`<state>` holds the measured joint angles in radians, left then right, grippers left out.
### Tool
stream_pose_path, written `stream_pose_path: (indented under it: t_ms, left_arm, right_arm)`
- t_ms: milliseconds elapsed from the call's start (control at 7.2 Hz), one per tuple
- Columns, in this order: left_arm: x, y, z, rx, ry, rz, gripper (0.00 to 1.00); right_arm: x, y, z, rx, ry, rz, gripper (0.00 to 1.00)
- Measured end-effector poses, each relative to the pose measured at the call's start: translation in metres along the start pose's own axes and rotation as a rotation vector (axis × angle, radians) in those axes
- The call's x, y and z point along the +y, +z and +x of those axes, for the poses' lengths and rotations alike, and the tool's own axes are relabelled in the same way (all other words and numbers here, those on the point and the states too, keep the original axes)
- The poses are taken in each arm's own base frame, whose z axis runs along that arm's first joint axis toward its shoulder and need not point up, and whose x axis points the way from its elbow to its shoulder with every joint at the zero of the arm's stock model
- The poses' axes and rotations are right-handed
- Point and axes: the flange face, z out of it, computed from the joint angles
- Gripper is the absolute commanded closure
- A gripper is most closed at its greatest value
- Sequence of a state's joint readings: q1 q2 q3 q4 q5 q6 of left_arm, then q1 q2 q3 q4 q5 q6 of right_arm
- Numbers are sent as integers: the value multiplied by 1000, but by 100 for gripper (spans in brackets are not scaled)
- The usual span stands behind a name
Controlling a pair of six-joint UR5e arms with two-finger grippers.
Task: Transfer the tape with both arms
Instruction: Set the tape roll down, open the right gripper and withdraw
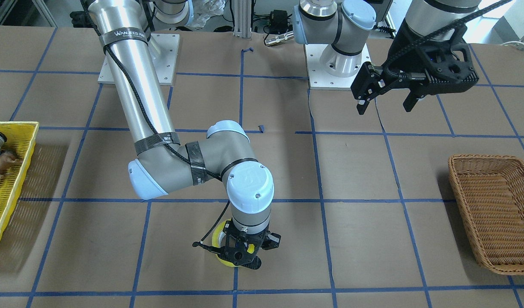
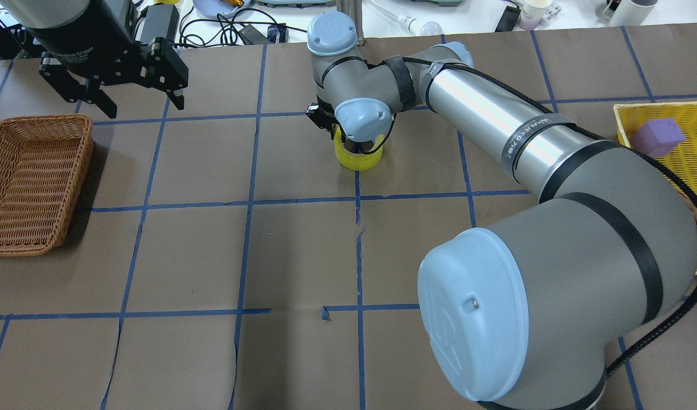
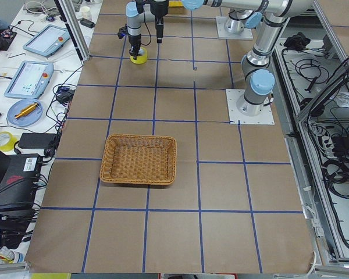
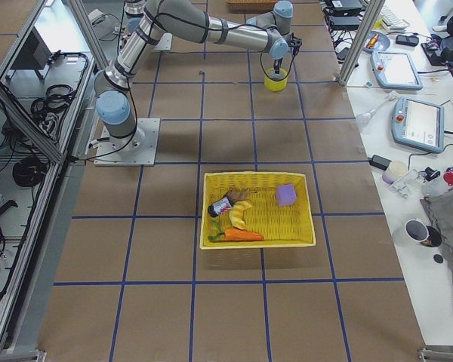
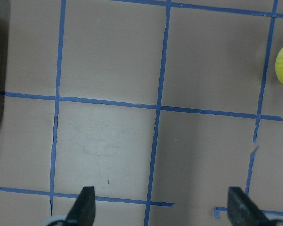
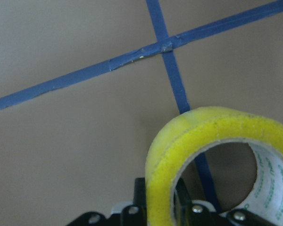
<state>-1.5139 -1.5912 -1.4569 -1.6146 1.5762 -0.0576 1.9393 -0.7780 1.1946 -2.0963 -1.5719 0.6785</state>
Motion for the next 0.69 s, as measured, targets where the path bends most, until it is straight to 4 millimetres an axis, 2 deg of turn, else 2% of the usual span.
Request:
stream_pose_path:
  t_ms: [139,278,417,556,694]
  left_arm:
    - [-6,12,-4,5,-11,-12,0]
    - [-13,24,-5,17,-16,-5,0]
    - [-18,32,-5,30,-17,7,0]
    - [-23,41,-1,40,-16,4,0]
    - [-30,54,12,59,0,4,0]
  right_arm:
    - [0,-2,0,-1,-9,1,0]
    - [0,-14,1,-4,-29,10,0]
    - [1,-40,7,-2,-62,18,0]
    - [-1,-78,21,10,-113,15,0]
    - [-9,-120,50,25,-173,2,0]
